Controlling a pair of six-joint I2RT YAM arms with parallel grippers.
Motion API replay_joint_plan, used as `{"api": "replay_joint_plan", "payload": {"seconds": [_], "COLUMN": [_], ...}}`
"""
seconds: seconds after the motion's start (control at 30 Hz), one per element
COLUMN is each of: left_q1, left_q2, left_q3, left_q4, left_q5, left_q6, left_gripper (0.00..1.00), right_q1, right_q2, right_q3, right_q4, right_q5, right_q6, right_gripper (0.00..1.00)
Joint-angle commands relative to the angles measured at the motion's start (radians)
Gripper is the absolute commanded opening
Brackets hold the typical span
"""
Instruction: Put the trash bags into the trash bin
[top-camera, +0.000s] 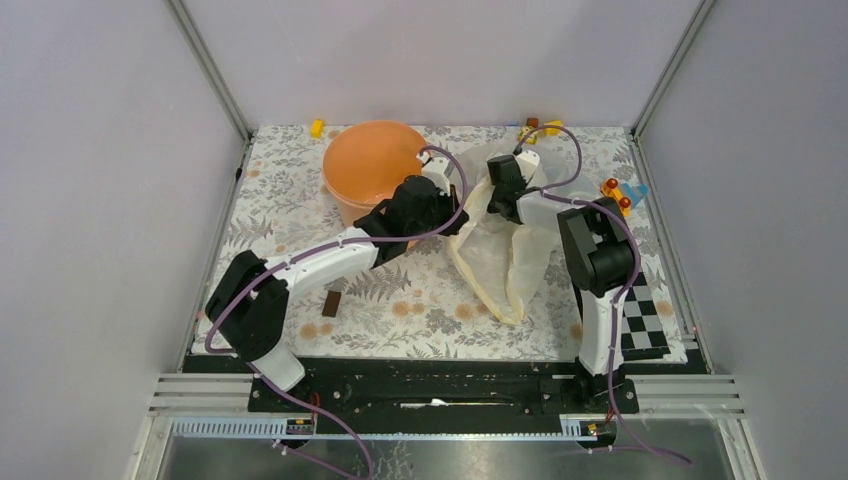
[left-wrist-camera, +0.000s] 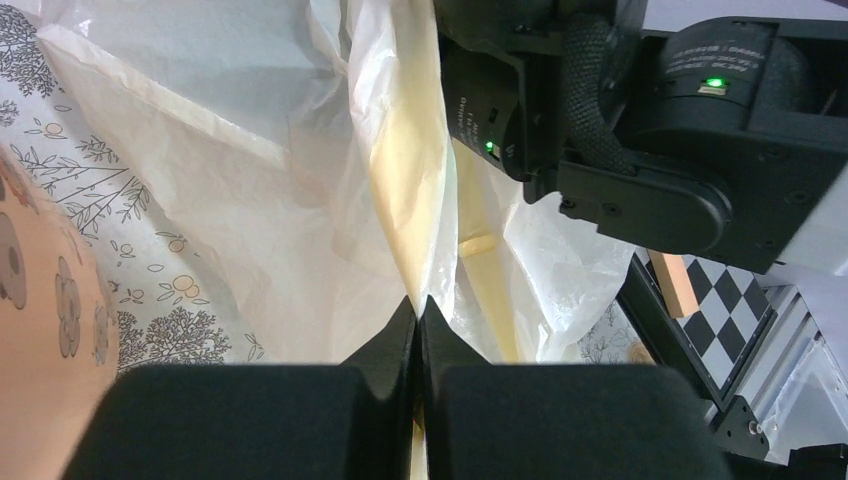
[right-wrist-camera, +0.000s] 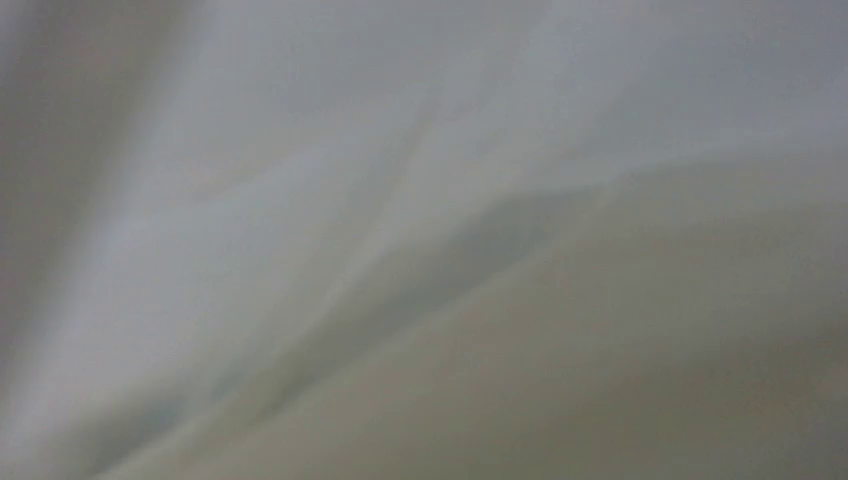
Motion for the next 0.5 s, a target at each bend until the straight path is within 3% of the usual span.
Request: {"api": "replay_joint_plan", "payload": {"seconds": [0.0, 0.33, 0.47], "left_q1": [0.015, 0.025, 0.026], "left_q2": [0.009, 0.051, 0.084], "left_q3": [0.018, 0.048, 0.074], "left_q4": [0.04, 0.033, 0.032], "left_q5": [-0.001, -0.036, -0.025], "left_q6": [0.018, 0.033, 0.031], "left_gripper": [0.0, 0.0, 0.0], "right_q1": [0.003, 0.003, 0.003], "right_q2": [-0.108, -0.483, -0.579], "right_q3": [-0.005, -0.219, -0.247], "right_q4": [-0.052, -0.112, -0.172], "right_q5": [-0.012, -0.177, -0.298], "right_q6": [-0.028, -0.055, -0.063], "right_gripper": [0.02, 0.0, 0.05]}}
